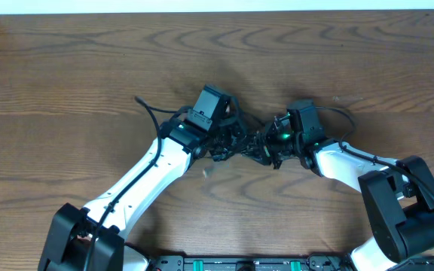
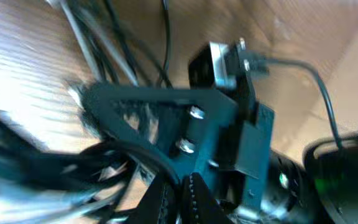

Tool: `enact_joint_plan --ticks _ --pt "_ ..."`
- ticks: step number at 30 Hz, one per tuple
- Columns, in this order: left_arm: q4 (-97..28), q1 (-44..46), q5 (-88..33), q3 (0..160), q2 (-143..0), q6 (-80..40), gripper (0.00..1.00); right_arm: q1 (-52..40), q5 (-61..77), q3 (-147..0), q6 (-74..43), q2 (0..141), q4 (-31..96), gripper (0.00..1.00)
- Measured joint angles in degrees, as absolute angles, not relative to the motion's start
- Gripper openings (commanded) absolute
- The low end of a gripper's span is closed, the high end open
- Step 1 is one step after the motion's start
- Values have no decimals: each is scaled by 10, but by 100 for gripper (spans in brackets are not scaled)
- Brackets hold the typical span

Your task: Untangle cables

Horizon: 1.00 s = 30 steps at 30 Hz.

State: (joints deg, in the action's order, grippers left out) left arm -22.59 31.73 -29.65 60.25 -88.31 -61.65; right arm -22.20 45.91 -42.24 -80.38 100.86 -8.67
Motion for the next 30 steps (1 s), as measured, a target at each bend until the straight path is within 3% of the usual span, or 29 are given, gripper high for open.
enact_joint_plan --ticks 1,20,30 --pt "-221 317 -308 602 -883 -617 7 -222 458 -423 -799 1009 -88 1" --pt "-152 216 -554 578 -892 -619 8 -166 415 -440 -554 1001 15 1" --pt "-98 143 -650 596 -876 -626 8 -162 313 -431 -435 998 93 1"
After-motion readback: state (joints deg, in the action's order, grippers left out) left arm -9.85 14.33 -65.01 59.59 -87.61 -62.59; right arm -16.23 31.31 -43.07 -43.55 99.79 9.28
